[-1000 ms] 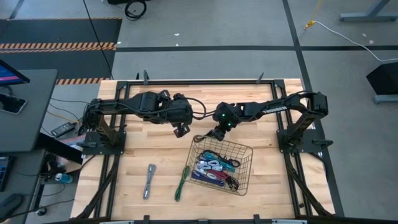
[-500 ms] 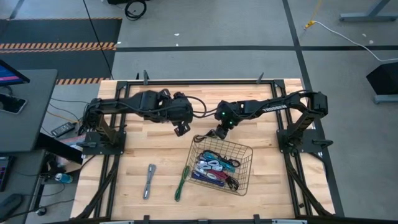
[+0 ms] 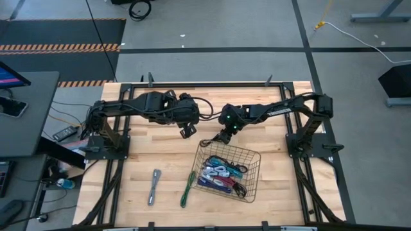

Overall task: Pick and place USB-C Cables
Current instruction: Put the black charger cable into the wire basket

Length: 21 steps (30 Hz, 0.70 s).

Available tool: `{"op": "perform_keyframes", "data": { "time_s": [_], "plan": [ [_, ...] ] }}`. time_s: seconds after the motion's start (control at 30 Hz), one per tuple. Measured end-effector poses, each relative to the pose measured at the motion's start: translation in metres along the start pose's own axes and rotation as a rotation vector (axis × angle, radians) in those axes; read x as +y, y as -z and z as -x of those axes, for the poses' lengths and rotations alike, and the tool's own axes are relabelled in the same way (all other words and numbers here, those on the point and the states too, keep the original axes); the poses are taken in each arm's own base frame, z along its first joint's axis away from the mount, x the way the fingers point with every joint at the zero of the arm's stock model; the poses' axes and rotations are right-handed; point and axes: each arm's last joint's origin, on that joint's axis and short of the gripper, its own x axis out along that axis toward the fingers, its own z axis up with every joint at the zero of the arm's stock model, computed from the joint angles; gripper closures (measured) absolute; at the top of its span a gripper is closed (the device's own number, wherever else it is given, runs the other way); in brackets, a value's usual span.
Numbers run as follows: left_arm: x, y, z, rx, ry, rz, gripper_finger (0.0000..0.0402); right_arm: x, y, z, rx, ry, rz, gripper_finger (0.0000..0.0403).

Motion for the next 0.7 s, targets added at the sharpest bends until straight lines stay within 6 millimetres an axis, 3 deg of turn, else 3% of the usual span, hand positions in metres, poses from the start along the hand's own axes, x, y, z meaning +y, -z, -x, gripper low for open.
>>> {"op": "perform_keyframes", "data": {
  "time_s": [0.13, 0.4, 0.7],
  "plan": [
    [0.0, 0.0, 0.0, -0.001, 0.0, 0.002, 0.028, -0.003, 0.005, -0.016, 0.048, -0.001, -0.011, 0.0235],
    [0.001, -0.001, -0.001, -0.001, -0.001, 0.001, 0.028, 0.0, 0.002, -0.019, 0.057, -0.013, 0.014, 0.0249],
    [0.002, -0.001, -0.001, 0.0, -0.002, 0.005, 0.028, 0.002, -0.002, -0.018, 0.046, -0.016, 0.026, 0.0389]
  ]
}}
